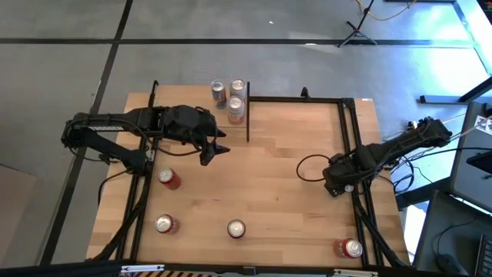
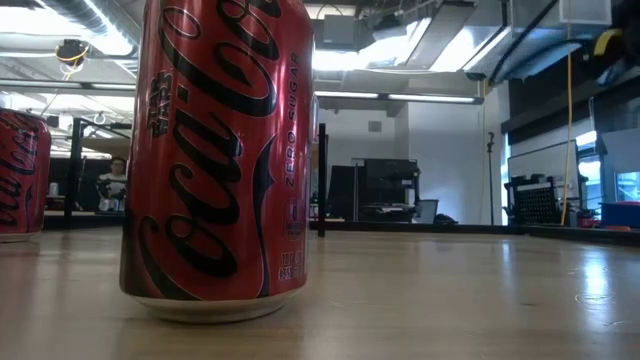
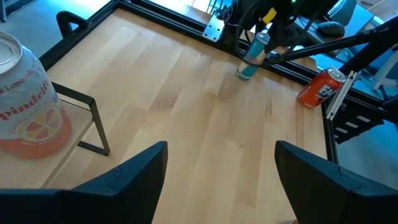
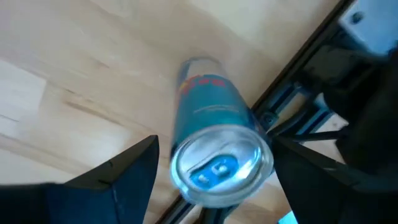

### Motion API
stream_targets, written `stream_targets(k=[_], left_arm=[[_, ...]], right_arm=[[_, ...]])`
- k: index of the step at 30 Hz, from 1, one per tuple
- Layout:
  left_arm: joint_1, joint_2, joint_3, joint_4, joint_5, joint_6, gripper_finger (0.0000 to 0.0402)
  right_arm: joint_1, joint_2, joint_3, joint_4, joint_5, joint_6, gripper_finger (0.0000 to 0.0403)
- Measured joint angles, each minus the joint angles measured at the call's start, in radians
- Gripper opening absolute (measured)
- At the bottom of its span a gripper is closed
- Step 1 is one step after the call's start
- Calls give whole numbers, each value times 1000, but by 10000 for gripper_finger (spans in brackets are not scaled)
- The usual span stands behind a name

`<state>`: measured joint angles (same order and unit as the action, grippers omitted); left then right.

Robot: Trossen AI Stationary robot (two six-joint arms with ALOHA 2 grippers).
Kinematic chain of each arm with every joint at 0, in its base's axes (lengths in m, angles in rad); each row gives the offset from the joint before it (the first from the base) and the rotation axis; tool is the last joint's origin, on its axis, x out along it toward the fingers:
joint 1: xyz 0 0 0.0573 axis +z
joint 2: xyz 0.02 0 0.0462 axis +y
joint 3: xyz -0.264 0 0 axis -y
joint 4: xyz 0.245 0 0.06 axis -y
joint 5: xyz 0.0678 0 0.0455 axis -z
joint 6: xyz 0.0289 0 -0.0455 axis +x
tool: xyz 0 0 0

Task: Place canned beverage on shelf
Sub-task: Move the blue soda can to the center of the table

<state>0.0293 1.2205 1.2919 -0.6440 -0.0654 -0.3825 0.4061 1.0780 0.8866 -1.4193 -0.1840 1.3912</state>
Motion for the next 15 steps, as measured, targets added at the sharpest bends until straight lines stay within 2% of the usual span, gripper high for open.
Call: stream_targets(k=[8,15], left_arm=[[0,0,0,0,0,0,284],[0,0,0,-3,14,1,284]], right_arm=[[0,0,-108,110,-19,1,293],[0,0,-74,114,18,-101,213]])
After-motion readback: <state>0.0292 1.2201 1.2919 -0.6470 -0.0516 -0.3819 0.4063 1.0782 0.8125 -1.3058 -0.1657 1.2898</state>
